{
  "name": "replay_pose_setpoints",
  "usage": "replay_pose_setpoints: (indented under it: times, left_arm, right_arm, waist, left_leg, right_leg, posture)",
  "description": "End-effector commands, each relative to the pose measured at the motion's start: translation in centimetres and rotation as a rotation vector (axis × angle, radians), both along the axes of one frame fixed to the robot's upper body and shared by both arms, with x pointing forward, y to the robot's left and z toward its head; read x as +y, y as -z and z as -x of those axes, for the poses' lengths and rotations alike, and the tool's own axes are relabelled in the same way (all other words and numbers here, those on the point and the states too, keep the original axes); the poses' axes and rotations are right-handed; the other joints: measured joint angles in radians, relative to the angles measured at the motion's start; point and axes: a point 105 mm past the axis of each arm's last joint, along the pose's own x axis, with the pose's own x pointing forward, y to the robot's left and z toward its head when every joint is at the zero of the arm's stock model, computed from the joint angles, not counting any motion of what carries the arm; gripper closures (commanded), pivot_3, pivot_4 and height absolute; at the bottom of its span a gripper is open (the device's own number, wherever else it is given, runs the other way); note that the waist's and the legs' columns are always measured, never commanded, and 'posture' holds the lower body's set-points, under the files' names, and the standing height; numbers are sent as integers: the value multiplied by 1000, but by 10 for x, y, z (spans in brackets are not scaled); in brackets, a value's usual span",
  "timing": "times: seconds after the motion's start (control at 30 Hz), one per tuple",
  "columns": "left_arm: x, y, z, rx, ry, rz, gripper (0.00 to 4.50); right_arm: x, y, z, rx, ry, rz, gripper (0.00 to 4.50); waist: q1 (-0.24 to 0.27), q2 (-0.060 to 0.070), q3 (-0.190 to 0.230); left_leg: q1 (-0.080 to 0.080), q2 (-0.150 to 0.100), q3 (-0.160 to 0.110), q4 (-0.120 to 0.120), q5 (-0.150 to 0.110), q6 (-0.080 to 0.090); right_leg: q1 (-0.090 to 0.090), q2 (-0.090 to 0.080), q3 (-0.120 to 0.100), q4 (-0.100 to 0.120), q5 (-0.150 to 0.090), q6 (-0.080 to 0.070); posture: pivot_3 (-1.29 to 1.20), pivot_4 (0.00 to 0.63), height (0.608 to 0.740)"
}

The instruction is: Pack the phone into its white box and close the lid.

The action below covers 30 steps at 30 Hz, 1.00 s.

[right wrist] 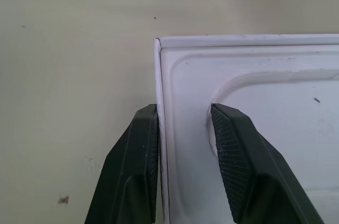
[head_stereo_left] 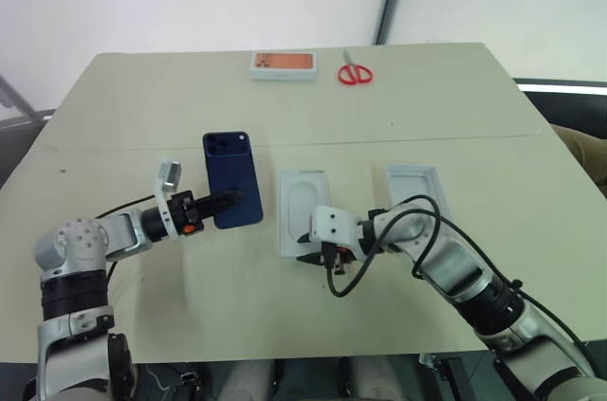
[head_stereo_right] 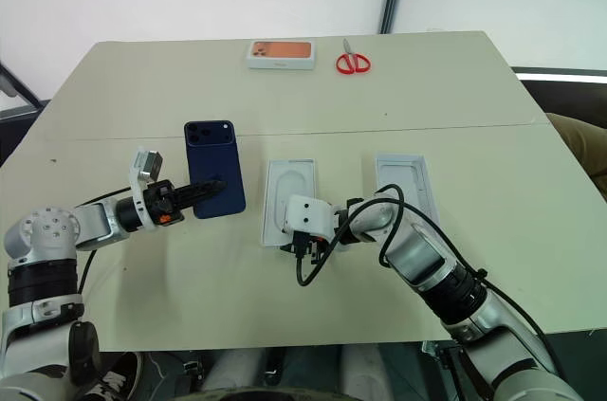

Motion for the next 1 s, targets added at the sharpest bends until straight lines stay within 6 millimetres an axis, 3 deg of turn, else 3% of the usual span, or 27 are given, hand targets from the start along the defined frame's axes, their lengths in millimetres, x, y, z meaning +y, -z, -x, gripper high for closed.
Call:
replay_pose_setpoints:
  times: [0.03,0.13,0.23,0.33,0.47,0.7,1.0]
  left_arm:
    - [-4,-17,1,-56,28,36,4358]
    - [-6,-19,-1,-54,29,52,4358]
    - [-12,-18,0,-55,42,48,4358]
    - [-16,-17,1,-50,54,44,4358]
    - [-17,-16,2,-47,62,47,4358]
    - [-24,-12,2,-51,97,33,4358]
    - [-47,6,3,79,224,5,4358]
  right_arm:
    - [17,-9,2,-21,-37,-49,2961]
    - [33,-11,-1,-51,-43,-76,2961]
    - [38,-10,-4,-30,-32,-82,2961]
    - [37,-12,-5,-9,-21,-94,2172]
    - [31,-16,-6,-41,-20,-83,213]
    - [3,-53,-11,-7,74,-172,213]
    - [-57,-54,-27,38,288,-213,213]
  waist:
    - [0,0,0]
    - [-2,0,0]
    - [-1,0,0]
    - [2,0,0]
    - [0,0,0]
    - [2,0,0]
    - [1,-1,1]
  left_leg:
    - [0,0,0,0,0,0]
    - [0,0,0,0,0,0]
    - [0,0,0,0,0,0]
    - [0,0,0,1,0,0]
    - [0,0,-1,1,0,0]
    - [0,0,-1,0,0,0]
    - [0,-1,0,0,0,0]
  right_leg:
    - [0,0,0,0,0,0]
    - [0,0,0,0,0,0]
    - [-1,0,0,0,0,0]
    - [-1,0,0,0,0,0]
    - [-1,0,0,0,0,0]
    - [0,0,0,0,0,0]
    - [1,-1,-1,0,0,0]
  posture:
    - [0,150,740]
    - [0,150,740]
    - [0,150,740]
    - [0,150,740]
    - [0,150,740]
    - [0,150,740]
    - [0,150,740]
